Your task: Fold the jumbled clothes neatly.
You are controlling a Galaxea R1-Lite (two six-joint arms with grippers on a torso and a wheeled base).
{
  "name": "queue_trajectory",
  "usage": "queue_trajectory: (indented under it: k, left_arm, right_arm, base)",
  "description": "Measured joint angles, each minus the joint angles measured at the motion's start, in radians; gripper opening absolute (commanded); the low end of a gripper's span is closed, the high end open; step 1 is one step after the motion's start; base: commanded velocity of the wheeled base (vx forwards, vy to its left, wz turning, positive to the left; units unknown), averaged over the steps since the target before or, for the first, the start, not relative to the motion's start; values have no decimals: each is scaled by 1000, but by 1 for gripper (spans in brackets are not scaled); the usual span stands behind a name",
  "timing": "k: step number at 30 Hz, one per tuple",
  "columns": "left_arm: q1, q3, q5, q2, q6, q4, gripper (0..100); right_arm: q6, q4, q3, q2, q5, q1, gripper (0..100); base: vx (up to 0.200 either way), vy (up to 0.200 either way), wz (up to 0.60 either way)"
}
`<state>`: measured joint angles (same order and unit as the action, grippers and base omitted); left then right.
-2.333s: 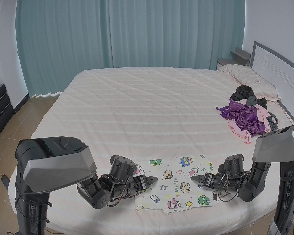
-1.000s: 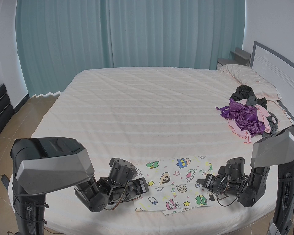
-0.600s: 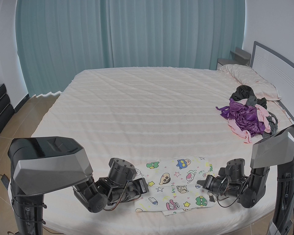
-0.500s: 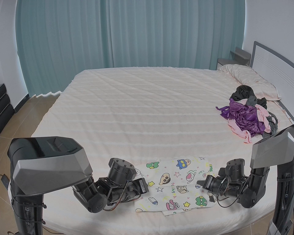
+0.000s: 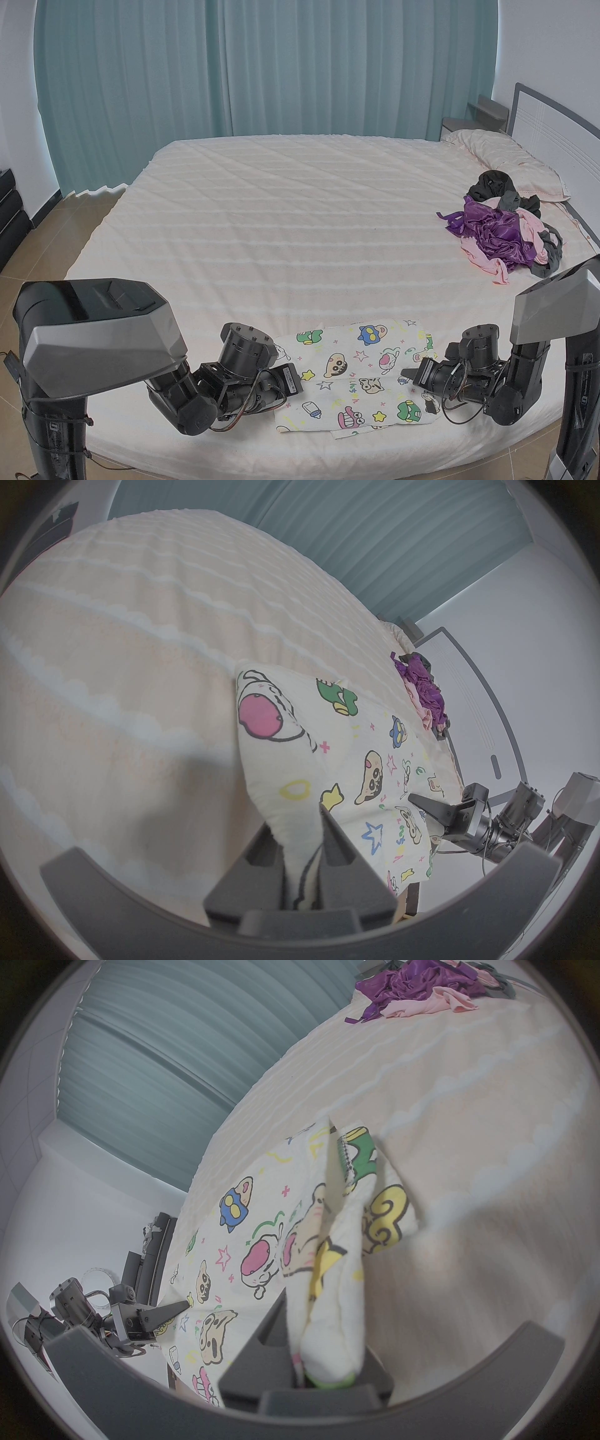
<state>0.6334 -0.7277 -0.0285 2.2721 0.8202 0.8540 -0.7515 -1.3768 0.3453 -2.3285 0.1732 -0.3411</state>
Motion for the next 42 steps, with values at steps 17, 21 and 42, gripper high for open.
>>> queue_trajectory:
  k: [17, 21, 42]
  left_arm:
    - [-3, -8, 0, -1, 3, 0, 0]
    - [-3, -7, 1, -2, 5, 1, 0]
    - [-14, 7, -1, -39, 6, 2, 0]
  right_arm:
    - [0, -10, 4, 3, -2, 0, 0]
    - [0, -37, -1, 3, -2, 1, 0]
    - [8, -86, -22, 5, -23, 1, 0]
  base:
    - [0, -118, 0]
    - [0, -200, 0]
    - [0, -200, 0]
